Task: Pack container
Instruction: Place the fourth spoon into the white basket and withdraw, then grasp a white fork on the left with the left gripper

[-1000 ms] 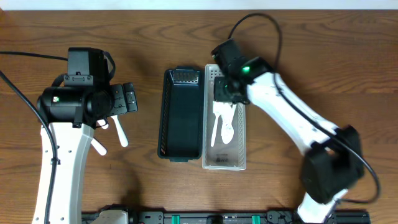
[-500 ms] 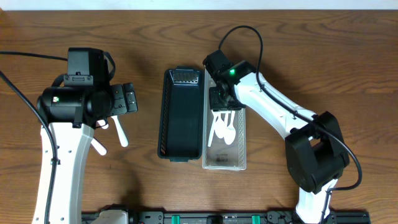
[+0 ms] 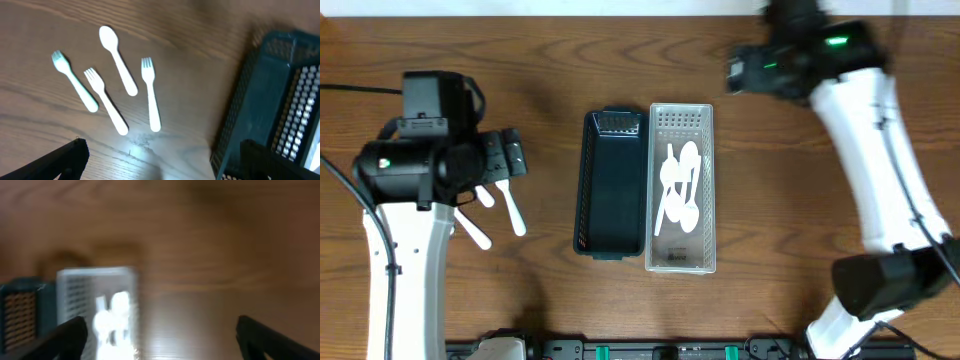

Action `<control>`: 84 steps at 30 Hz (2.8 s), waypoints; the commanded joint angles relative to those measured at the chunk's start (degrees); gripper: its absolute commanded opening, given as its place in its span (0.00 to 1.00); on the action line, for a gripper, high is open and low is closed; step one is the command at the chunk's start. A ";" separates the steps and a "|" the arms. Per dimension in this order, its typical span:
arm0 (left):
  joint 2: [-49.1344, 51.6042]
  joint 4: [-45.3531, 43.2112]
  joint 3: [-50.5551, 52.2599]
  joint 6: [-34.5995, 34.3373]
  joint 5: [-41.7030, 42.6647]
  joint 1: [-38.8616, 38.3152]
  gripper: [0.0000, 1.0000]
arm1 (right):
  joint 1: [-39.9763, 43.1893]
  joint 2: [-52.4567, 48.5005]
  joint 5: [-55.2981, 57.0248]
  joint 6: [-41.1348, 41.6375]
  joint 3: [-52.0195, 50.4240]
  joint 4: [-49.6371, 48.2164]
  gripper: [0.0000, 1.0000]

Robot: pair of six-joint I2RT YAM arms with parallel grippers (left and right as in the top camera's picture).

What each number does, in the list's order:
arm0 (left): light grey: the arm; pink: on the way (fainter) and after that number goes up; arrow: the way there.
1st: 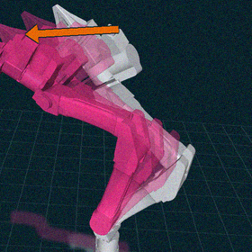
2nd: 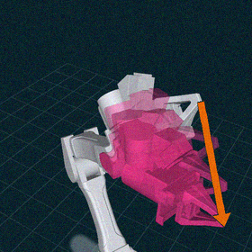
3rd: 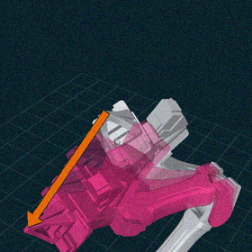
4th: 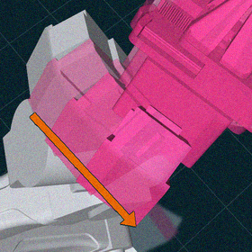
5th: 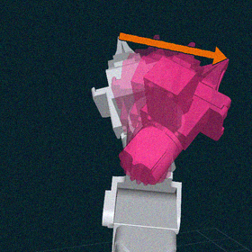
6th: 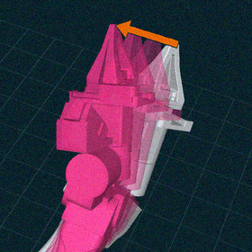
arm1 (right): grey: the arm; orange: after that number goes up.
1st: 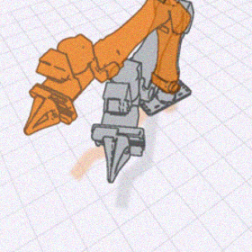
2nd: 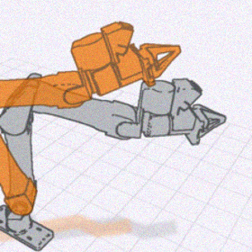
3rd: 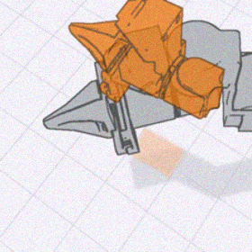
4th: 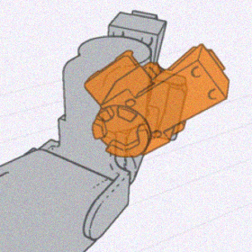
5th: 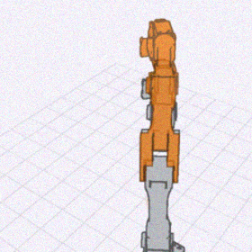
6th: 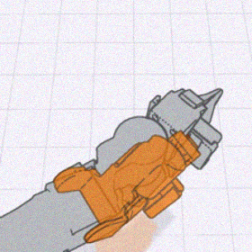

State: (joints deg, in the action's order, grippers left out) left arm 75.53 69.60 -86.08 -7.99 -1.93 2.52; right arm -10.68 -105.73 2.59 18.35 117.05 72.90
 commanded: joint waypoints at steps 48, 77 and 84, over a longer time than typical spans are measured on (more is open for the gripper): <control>41.29 -19.87 8.98 0.20 9.03 7.76 0.98 | 15.65 -0.39 1.51 -6.84 -2.49 4.87 0.99; 41.29 -23.74 9.55 0.22 7.23 7.76 0.40 | 15.65 -0.39 1.51 -6.84 -2.49 7.28 0.99; 41.29 -23.67 9.55 0.22 6.62 7.76 0.30 | 15.65 -0.39 1.51 -6.84 -2.49 7.28 0.98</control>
State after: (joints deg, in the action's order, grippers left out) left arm 116.68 46.00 -77.58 -7.73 4.99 10.24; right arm 4.69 -105.75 3.64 12.34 114.98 79.96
